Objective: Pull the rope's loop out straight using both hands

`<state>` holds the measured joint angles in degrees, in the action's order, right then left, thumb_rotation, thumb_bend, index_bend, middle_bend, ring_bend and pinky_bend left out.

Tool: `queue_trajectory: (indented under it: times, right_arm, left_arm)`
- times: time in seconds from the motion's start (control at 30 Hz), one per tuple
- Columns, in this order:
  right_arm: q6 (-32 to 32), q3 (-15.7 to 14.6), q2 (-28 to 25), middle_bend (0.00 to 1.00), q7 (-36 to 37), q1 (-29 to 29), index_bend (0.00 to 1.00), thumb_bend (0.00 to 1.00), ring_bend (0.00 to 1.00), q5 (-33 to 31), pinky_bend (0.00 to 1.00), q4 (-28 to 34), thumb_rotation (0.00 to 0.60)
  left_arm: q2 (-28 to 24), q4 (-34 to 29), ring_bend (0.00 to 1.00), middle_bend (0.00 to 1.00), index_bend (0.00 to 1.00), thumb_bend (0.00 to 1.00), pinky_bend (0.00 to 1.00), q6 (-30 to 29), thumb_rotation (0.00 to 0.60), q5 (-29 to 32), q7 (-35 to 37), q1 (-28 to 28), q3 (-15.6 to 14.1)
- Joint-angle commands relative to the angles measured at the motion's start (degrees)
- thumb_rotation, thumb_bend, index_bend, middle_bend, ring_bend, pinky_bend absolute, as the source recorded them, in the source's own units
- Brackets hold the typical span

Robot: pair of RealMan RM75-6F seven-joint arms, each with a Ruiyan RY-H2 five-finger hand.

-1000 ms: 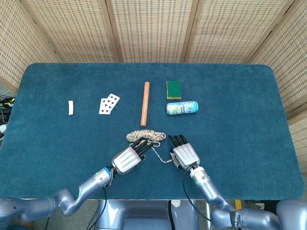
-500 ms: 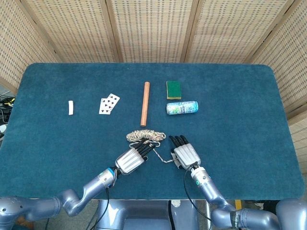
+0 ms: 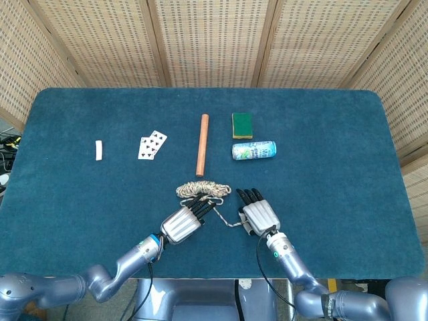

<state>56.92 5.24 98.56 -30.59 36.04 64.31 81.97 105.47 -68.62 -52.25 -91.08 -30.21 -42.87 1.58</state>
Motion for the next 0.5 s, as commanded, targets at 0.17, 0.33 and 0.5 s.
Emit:
queue_trajectory:
  times: [0.17,0.33,0.5]
  right_arm:
    - [0.1,0.0,-0.2,0.00,-0.2,0.0,0.66,0.56,0.00,-0.1,0.00,0.2,0.600]
    - [0.2,0.0,-0.4,0.00,-0.4,0.0,0.66,0.56,0.00,-0.3,0.00,0.5,0.600]
    - [0.5,0.0,-0.6,0.00,-0.6,0.0,0.66,0.56,0.00,-0.3,0.00,0.8,0.600]
  left_arm:
    - [0.0,0.6,0.00,0.00,0.58,0.39,0.00,-0.4,0.600,0.3,0.3,0.0,-0.4]
    - [0.0,0.8,0.00,0.00,0.58,0.46,0.00,-0.6,0.600,0.8,0.6,0.1,-0.7]
    - [0.0,1.0,0.00,0.00,0.61,0.49,0.00,-1.0,0.600,0.9,1.5,0.1,-0.8]
